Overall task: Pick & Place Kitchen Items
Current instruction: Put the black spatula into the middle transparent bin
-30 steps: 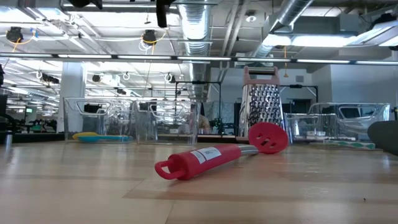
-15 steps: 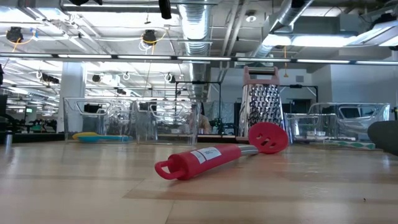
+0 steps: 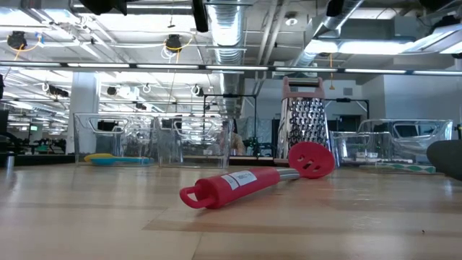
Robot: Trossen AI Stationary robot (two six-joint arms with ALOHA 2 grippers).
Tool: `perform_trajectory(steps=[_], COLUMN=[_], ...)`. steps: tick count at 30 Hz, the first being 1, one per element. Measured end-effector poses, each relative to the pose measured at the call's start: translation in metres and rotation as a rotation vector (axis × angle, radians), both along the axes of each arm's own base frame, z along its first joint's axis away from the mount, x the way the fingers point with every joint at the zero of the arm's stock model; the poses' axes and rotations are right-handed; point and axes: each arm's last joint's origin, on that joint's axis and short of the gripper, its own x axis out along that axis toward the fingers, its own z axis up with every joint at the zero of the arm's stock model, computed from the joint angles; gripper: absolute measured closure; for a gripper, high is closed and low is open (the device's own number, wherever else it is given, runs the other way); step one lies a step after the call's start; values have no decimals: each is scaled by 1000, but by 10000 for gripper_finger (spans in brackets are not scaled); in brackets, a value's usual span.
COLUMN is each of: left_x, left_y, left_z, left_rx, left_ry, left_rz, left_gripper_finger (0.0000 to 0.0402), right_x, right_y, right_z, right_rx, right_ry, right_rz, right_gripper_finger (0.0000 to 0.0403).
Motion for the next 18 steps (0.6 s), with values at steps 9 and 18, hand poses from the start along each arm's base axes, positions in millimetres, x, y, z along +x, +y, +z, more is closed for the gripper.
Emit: perform_trajectory(steps=[9,18], left_x=[4,9], left_y=[0,-1], left_z=[-5,-14], left_rx=[-14,-37], left_ry=[14,44], left_rz=[-4,-8], left_gripper_finger=[377,377], right_x=[1,0], right_y=[-11,-17], right_z=[1,5], right_rx=[3,3], right_ry=[-10,-54], right_rz=[-52,-75], right_gripper_finger=[144,203])
